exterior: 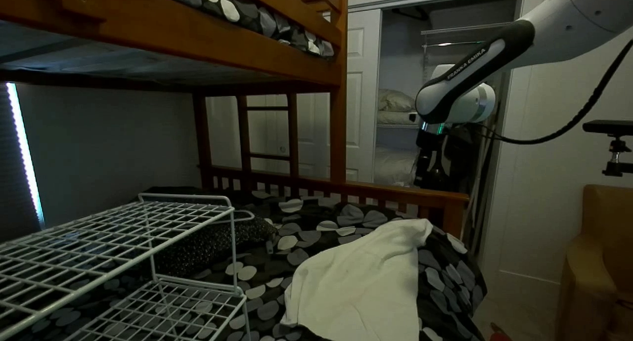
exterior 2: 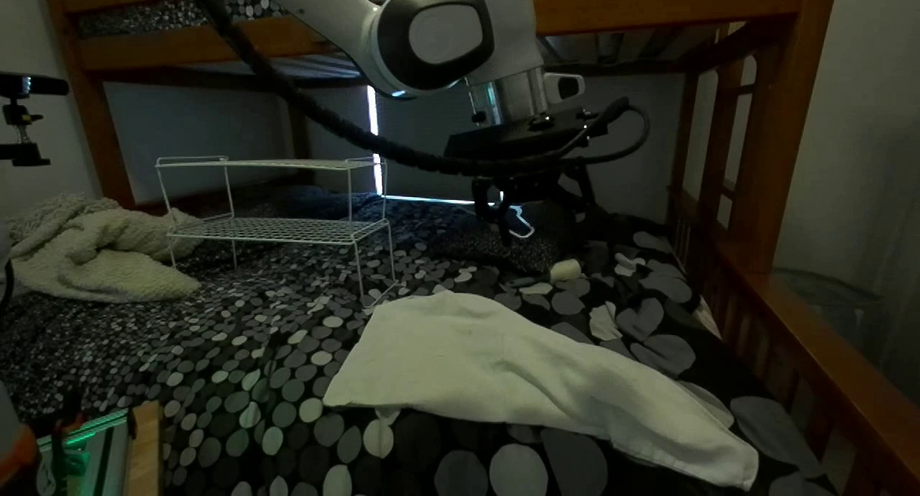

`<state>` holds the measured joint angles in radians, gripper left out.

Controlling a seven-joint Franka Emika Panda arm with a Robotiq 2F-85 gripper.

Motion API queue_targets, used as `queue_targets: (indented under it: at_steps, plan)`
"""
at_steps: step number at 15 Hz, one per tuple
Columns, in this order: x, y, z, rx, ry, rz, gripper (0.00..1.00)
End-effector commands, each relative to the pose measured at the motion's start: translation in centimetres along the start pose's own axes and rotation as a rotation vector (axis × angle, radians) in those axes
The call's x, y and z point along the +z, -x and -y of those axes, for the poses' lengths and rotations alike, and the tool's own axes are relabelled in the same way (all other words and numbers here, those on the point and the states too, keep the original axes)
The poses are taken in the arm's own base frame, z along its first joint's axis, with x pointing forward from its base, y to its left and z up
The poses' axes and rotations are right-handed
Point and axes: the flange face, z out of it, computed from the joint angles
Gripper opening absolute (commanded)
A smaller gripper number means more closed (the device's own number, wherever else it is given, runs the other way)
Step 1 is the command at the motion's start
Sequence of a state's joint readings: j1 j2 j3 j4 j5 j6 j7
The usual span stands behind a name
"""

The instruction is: Spread the pillowcase to the right

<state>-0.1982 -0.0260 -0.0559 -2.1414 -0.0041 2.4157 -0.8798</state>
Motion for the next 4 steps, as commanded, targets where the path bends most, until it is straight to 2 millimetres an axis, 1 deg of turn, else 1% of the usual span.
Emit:
queue_targets:
  at_steps: [1, 4]
  plan:
    - [-0.33, -0.04, -0.06, 0.001, 0.004, -0.003, 1.00]
    - [0.22, -0.74, 0.12, -0.010, -0.002, 0.000, 1.00]
